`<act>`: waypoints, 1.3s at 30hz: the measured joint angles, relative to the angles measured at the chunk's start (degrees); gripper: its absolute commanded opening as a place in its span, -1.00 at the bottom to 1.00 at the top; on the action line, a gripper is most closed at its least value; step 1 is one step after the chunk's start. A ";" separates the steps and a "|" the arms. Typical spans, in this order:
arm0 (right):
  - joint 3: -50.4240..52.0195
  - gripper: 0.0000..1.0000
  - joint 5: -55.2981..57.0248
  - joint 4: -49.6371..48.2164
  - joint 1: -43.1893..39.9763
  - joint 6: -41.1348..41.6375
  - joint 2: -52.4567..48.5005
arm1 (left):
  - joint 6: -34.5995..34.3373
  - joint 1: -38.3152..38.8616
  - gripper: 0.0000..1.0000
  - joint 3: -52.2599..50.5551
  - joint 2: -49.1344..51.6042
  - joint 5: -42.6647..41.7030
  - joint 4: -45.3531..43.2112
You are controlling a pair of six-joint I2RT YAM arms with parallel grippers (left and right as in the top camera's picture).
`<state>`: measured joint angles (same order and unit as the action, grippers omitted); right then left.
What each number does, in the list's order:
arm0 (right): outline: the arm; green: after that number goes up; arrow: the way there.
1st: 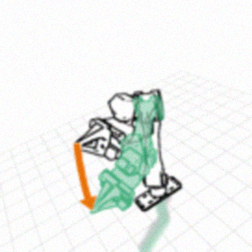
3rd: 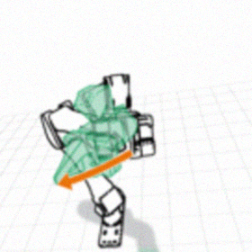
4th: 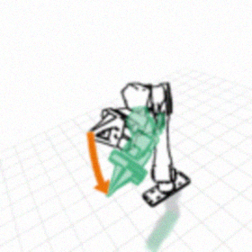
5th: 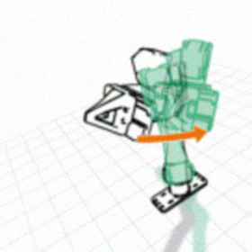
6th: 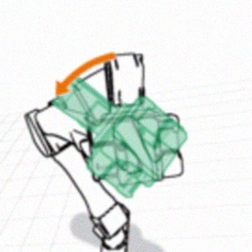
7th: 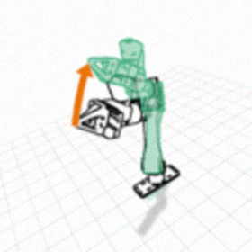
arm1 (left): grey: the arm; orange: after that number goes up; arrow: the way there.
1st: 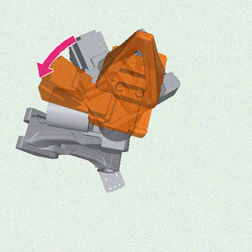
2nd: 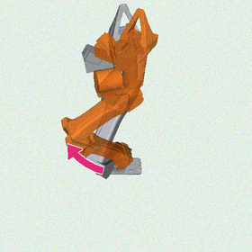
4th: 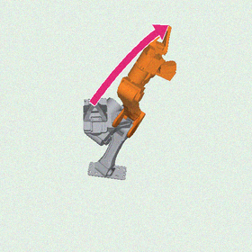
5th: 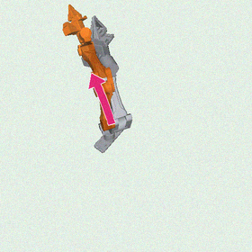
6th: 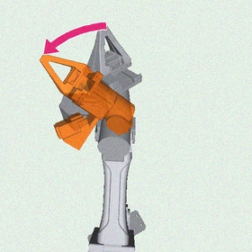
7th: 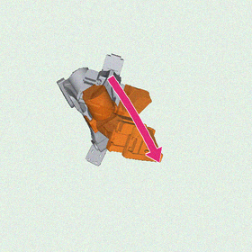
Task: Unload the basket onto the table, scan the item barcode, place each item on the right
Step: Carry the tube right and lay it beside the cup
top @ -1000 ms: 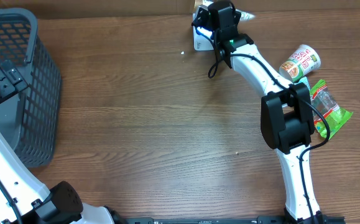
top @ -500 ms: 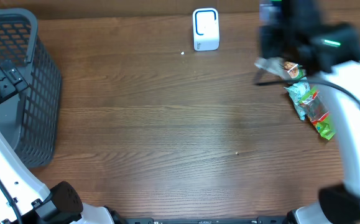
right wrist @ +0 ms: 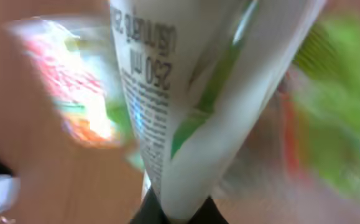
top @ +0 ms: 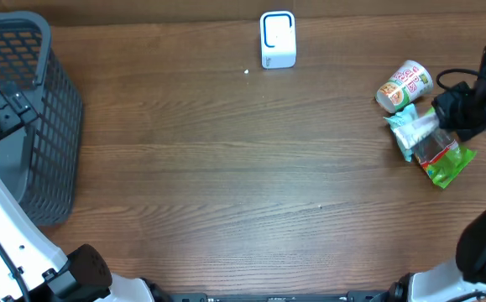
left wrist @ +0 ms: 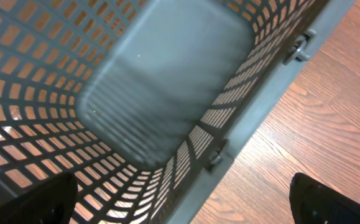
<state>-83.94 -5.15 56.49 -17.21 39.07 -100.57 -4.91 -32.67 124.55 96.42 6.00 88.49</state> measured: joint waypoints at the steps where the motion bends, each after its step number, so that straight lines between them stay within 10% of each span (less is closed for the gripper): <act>1: 2.40 -0.93 -1.31 -6.45 0.04 -0.76 0.20 | 0.00 0.02 1.00 0.00 0.02 0.00 0.02; 6: 9.29 -0.47 -5.05 -15.30 1.18 -2.62 -0.02 | 0.00 0.02 1.00 0.00 0.02 0.02 0.07; 10: 9.22 0.50 -8.33 -15.85 0.98 -5.95 0.02 | 0.00 0.02 1.00 0.00 0.00 0.04 0.02; 27: -2.54 0.69 -19.06 13.35 0.76 -23.80 24.39 | 0.00 0.02 1.00 0.00 0.02 0.04 0.02; 39: -2.54 0.71 -25.29 16.72 8.44 -31.45 35.43 | 0.00 0.02 0.99 0.00 0.00 0.04 0.02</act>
<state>-86.48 -30.44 73.21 -8.78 7.62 -65.14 -4.91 -32.64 124.55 96.42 6.04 88.51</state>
